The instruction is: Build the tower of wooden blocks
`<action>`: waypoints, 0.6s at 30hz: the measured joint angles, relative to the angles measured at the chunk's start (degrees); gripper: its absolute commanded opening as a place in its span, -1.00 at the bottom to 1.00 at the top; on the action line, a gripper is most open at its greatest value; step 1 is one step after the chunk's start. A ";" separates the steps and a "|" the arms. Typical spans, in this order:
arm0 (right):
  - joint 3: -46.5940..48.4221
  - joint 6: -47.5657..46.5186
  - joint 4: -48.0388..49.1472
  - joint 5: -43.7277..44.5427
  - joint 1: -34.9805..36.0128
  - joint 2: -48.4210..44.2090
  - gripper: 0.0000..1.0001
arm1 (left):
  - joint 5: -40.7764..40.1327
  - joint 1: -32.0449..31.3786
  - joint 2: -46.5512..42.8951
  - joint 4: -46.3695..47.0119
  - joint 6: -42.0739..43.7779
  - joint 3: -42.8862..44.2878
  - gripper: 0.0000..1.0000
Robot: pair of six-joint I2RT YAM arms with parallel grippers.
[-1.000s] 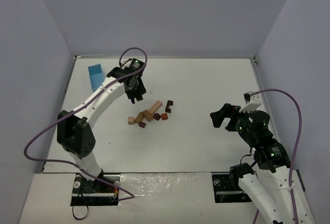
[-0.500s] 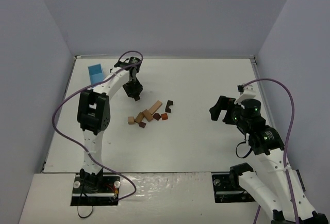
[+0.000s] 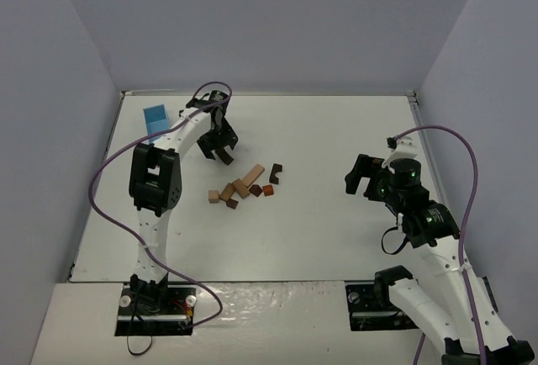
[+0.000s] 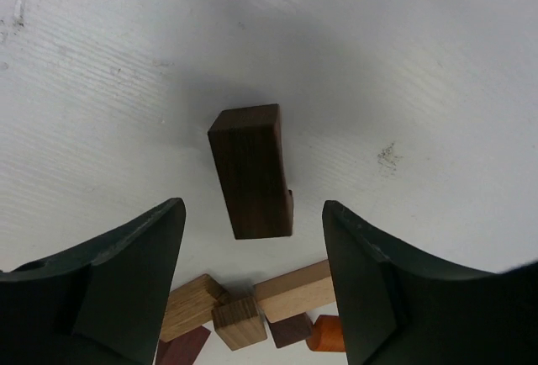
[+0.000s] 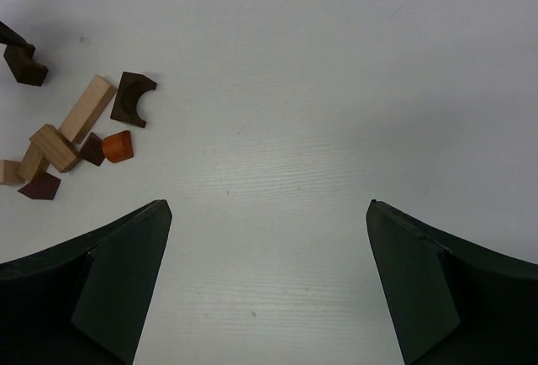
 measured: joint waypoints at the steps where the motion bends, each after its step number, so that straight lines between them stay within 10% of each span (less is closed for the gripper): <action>1: 0.00 -0.12 0.00 0.19 0.00 0.22 1.00 | 0.03 0.01 -0.10 0.09 0.46 0.30 0.48; 10: 2.49 -1.99 0.03 0.11 0.00 4.54 1.00 | -0.39 -0.41 -4.46 0.44 9.34 -1.40 0.75; 18: 3.00 -3.56 0.17 -2.71 0.00 4.97 1.00 | 4.26 -2.36 -6.93 1.76 39.09 -2.35 0.88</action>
